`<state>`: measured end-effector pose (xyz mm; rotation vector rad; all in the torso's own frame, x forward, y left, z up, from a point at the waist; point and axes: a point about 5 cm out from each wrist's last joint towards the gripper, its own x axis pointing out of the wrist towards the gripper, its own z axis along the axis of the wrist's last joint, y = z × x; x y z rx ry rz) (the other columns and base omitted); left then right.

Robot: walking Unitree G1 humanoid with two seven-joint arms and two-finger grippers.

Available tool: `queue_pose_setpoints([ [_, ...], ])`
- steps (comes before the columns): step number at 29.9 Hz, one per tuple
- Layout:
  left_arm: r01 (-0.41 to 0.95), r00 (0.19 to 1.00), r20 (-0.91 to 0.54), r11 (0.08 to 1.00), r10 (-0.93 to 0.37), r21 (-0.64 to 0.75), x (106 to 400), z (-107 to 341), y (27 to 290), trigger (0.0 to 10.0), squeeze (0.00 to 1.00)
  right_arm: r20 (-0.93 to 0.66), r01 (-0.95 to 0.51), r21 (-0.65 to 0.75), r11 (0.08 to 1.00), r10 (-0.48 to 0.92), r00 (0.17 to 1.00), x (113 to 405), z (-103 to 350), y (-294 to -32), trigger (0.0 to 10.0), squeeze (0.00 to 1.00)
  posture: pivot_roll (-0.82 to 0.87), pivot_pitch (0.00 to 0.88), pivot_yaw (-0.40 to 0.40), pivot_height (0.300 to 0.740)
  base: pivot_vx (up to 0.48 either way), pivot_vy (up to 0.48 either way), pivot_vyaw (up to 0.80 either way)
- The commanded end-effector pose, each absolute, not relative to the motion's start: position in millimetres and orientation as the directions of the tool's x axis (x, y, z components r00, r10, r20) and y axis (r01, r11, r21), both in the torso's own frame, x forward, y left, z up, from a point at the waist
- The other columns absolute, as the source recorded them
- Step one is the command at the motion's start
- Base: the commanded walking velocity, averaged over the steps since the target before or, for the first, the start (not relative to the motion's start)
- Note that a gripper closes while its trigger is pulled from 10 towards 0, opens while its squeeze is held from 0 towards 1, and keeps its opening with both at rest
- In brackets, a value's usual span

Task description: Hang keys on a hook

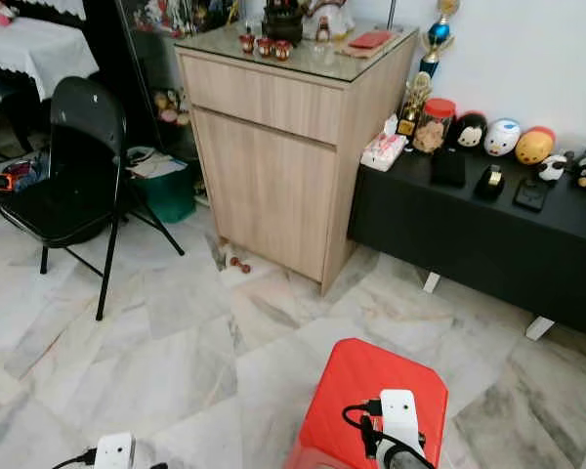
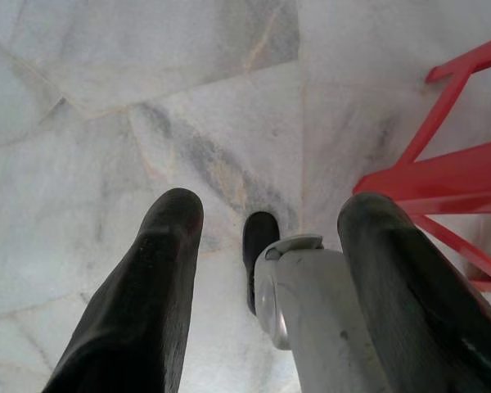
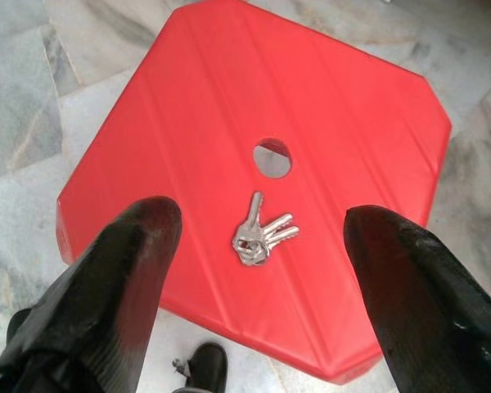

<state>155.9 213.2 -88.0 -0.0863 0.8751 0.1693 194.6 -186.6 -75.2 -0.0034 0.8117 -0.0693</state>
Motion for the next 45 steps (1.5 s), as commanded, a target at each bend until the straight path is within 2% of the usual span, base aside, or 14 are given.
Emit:
queue_pose_setpoints([
  [1, -0.181, 0.623, -0.775, 0.983, 0.111, -0.005, 154.2, -88.8, 213.0, 10.0, 0.00, -0.720, 0.083, -0.027, 0.996, -0.077, 0.690, 194.5, -74.7, -189.1, 10.0, 0.00, 0.01, 0.000, -0.029, 0.740, 0.000, 0.000, 0.00],
  [24, -0.171, 0.629, -0.771, 0.985, 0.103, -0.008, 154.8, -88.2, 213.8, 10.0, 0.00, -0.729, 0.073, -0.033, 0.997, -0.074, 0.680, 193.0, -75.9, -188.2, 10.0, 0.00, 0.01, 0.000, -0.025, 0.740, 0.000, 0.000, 0.00],
  [40, -0.168, 0.628, -0.773, 0.986, 0.097, -0.013, 154.6, -88.5, 213.1, 10.0, 0.00, -0.739, 0.069, -0.036, 0.997, -0.073, 0.669, 189.3, -77.9, -189.3, 10.0, 0.00, 0.01, 0.000, -0.028, 0.740, 0.317, 0.000, 0.00],
  [45, -0.169, 0.628, -0.772, 0.986, 0.097, -0.014, 154.5, -88.5, 212.7, 10.0, 0.00, -0.741, 0.068, -0.037, 0.997, -0.073, 0.668, 188.7, -78.1, -189.8, 10.0, 0.00, 0.02, 0.000, -0.032, 0.740, 0.000, 0.000, 0.00],
])
